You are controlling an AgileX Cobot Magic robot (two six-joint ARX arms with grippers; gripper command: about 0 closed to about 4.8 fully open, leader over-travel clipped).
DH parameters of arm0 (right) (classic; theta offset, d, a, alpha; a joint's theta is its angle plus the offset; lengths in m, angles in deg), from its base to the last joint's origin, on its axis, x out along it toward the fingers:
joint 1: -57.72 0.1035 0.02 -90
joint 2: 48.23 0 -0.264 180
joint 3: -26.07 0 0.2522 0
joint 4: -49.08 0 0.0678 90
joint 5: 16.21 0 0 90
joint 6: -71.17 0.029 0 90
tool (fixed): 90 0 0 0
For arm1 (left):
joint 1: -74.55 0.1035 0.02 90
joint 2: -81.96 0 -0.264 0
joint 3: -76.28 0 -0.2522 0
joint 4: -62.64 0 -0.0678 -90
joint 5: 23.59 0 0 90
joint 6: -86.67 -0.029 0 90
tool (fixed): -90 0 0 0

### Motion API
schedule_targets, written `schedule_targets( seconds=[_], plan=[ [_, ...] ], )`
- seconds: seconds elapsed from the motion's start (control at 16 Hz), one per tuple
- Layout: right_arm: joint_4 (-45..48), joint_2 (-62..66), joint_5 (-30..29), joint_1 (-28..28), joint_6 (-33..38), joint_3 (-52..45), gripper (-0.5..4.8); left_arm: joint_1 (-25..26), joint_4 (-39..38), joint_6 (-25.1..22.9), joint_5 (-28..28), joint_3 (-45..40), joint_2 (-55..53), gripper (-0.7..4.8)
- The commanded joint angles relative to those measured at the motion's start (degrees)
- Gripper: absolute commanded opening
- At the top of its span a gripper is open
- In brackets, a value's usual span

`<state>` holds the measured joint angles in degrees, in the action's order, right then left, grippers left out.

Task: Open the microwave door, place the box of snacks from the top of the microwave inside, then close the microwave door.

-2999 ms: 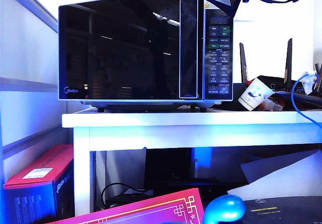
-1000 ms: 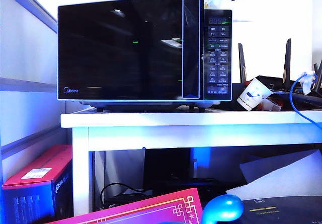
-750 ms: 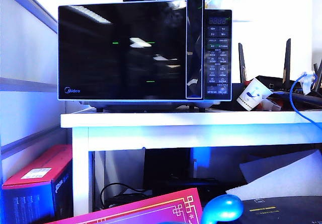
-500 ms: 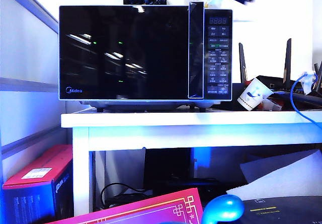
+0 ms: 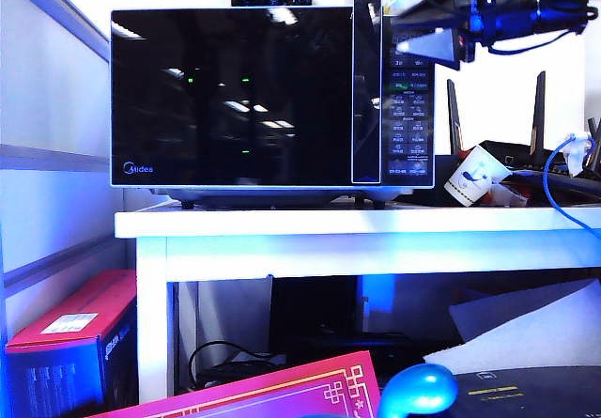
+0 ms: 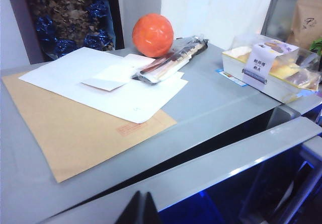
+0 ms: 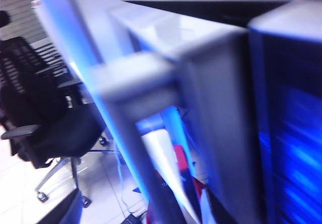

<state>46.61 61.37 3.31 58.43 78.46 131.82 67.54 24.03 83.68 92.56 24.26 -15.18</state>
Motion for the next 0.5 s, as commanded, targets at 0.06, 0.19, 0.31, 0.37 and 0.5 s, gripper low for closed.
schedule_targets(
  seconds=[0.06, 0.19, 0.31, 0.37, 0.5],
  plan=[
    [0.9, -0.46, -2.78, 1.97, 0.92, 0.37, 3.09, -0.79, 4.0, 0.0, -0.9, 0.24, -0.85, -0.06],
    [0.96, -0.46, -2.78, 3.52, 0.92, 0.37, 3.09, -0.85, 4.48, 0.02, -0.87, 0.24, -1.03, -0.06],
    [0.98, -0.46, -2.99, 4.72, 1.16, 0.37, 3.08, -0.85, 4.39, 0.02, -0.85, 0.24, -1.03, -0.06],
    [0.96, -0.46, -3.43, 4.9, 1.7, 0.37, 3.09, -0.85, 4.33, 0.02, -0.85, 0.26, -1.03, -0.06],
    [0.96, -0.59, -8.0, 5.07, 4.9, 0.37, 3.07, -0.85, 3.93, 0.02, -0.83, 0.26, -1.03, -0.06]
  ],
)
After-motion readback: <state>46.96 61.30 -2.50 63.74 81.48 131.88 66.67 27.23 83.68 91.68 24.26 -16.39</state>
